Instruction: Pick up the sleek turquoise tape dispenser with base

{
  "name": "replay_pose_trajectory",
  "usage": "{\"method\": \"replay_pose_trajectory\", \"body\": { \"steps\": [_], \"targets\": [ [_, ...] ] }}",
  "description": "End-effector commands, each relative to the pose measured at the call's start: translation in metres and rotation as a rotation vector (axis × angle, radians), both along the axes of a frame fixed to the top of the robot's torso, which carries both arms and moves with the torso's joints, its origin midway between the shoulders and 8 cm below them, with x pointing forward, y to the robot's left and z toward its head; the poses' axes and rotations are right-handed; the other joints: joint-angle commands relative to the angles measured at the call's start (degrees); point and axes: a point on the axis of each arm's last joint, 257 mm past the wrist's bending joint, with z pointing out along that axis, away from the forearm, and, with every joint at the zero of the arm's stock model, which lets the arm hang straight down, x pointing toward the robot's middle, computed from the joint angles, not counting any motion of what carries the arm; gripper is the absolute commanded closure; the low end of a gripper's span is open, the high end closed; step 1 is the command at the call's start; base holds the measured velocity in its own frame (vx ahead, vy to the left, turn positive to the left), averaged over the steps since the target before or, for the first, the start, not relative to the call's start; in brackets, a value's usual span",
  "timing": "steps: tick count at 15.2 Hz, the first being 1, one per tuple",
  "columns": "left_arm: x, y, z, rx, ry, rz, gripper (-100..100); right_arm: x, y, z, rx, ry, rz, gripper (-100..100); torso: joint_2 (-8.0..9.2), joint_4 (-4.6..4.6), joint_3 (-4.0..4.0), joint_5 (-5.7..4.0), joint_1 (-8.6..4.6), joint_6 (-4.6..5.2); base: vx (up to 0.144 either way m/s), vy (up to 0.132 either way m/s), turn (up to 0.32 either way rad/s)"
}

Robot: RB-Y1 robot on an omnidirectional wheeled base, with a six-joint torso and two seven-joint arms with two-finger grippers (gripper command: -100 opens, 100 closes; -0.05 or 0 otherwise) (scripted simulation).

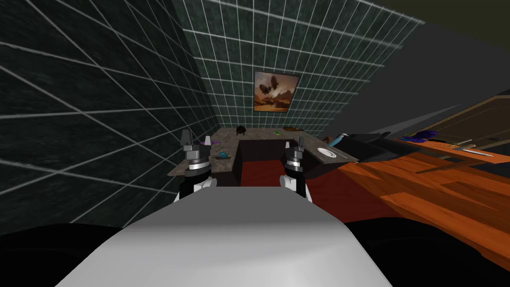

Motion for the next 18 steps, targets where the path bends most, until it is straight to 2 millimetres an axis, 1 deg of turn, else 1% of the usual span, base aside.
{"method": "replay_pose_trajectory", "body": {
  "steps": [1,3,4,5,6,7,8,9,10,11,12,13,14,15,16,18],
  "targets": [
    [0.011,-0.003,-0.006,0.009,0.032,-0.020,-100,0.000,0.000,0.000,0.000,0.000,0.000,0,0.00,0.00,0.00,0.00,0.00,0.00,-0.024,-0.001,0.056],
    [0.025,-0.005,-0.014,0.013,0.073,-0.043,-100,0.000,0.000,0.000,0.000,0.000,0.000,0,0.12,0.02,0.06,0.01,0.04,0.00,-0.060,0.012,0.093],
    [0.026,-0.005,-0.015,0.012,0.078,-0.043,-100,0.000,0.000,0.000,0.000,0.000,0.000,0,0.18,0.03,0.10,0.02,0.07,-0.01,-0.061,0.016,0.048],
    [0.036,-0.006,-0.021,0.012,0.108,-0.055,-100,0.000,0.000,0.000,0.000,0.000,0.000,0,0.22,0.04,0.12,0.02,0.08,0.00,-0.056,0.019,0.065],
    [0.036,-0.006,-0.021,0.012,0.108,-0.055,-100,0.000,0.000,0.000,0.000,0.000,0.000,0,0.22,0.05,0.13,0.02,0.09,0.00,-0.040,0.018,0.046],
    [0.046,-0.008,-0.026,0.011,0.134,-0.069,-100,0.000,0.000,0.000,0.000,0.000,0.000,0,0.19,0.04,0.11,0.02,0.09,0.00,-0.032,0.018,0.048],
    [0.047,-0.007,-0.027,0.010,0.142,-0.068,-100,0.000,0.000,0.000,0.000,0.000,0.000,0,0.16,0.04,0.09,0.02,0.10,0.00,-0.025,0.015,0.041],
    [0.057,-0.009,-0.032,0.009,0.165,-0.082,-100,0.000,0.000,0.000,0.000,0.000,0.000,0,0.13,0.03,0.08,0.02,0.09,0.00,-0.023,0.016,0.057],
    [0.059,-0.008,-0.035,0.007,0.179,-0.081,-100,0.000,0.000,0.000,0.000,0.000,0.000,0,0.11,0.02,0.06,0.02,0.08,0.00,-0.021,0.016,0.052],
    [0.068,-0.010,-0.039,0.005,0.197,-0.096,-100,0.000,0.000,0.000,0.000,0.000,0.000,0,0.09,0.02,0.05,0.02,0.08,0.00,-0.021,0.016,0.075],
    [0.072,-0.009,-0.043,0.003,0.220,-0.094,-100,0.000,0.000,0.000,0.000,0.000,0.000,0,0.08,0.02,0.04,0.02,0.08,0.00,-0.018,0.015,0.058],
    [0.072,-0.009,-0.044,0.003,0.220,-0.094,-100,0.000,0.000,0.000,0.000,0.000,0.000,0,0.07,0.01,0.04,0.02,0.08,0.00,-0.012,0.011,0.015],
    [0.084,-0.010,-0.050,-0.002,0.252,-0.108,-100,0.000,0.000,0.000,0.000,0.000,0.000,0,0.06,0.01,0.03,0.02,0.07,0.00,-0.014,0.016,0.041],
    [0.086,-0.010,-0.053,-0.003,0.265,-0.107,-100,0.000,0.000,0.000,0.000,0.000,0.000,0,0.05,0.01,0.03,0.02,0.07,0.00,-0.014,0.016,0.051],
    [0.096,-0.011,-0.057,-0.008,0.282,-0.121,-100,0.000,0.000,0.000,0.000,0.000,0.000,0,0.04,0.01,0.02,0.02,0.07,0.00,-0.017,0.017,0.078],
    [0.100,-0.010,-0.063,-0.011,0.312,-0.119,-100,0.000,0.000,0.000,0.000,0.000,0.000,0,0.04,0.01,0.02,0.02,0.08,0.00,-0.013,0.016,0.039]
  ]
}}
